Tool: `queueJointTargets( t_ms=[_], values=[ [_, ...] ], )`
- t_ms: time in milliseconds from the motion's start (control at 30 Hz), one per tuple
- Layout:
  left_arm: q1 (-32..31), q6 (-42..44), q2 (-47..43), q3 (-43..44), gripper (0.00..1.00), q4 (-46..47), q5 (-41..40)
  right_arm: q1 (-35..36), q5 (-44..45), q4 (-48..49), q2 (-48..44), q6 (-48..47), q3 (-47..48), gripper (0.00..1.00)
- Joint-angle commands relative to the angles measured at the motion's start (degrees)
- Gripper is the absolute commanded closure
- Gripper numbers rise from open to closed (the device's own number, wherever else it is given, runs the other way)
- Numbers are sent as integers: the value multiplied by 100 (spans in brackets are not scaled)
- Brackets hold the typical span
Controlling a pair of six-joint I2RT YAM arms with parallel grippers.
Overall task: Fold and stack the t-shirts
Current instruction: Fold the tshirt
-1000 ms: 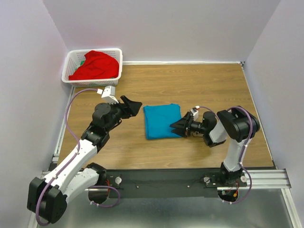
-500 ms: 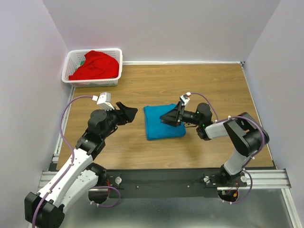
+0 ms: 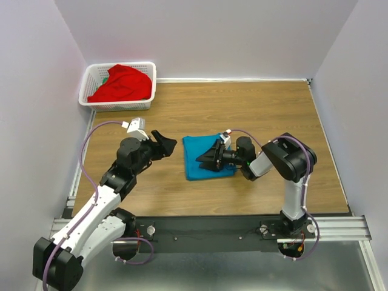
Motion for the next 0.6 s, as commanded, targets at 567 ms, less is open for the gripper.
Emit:
queueJointTargets(
  t_ms=[567],
  values=[
    [-801, -41, 1795, 760, 26, -412, -68, -790, 612, -4631, -2725, -3015, -74, 26]
  ],
)
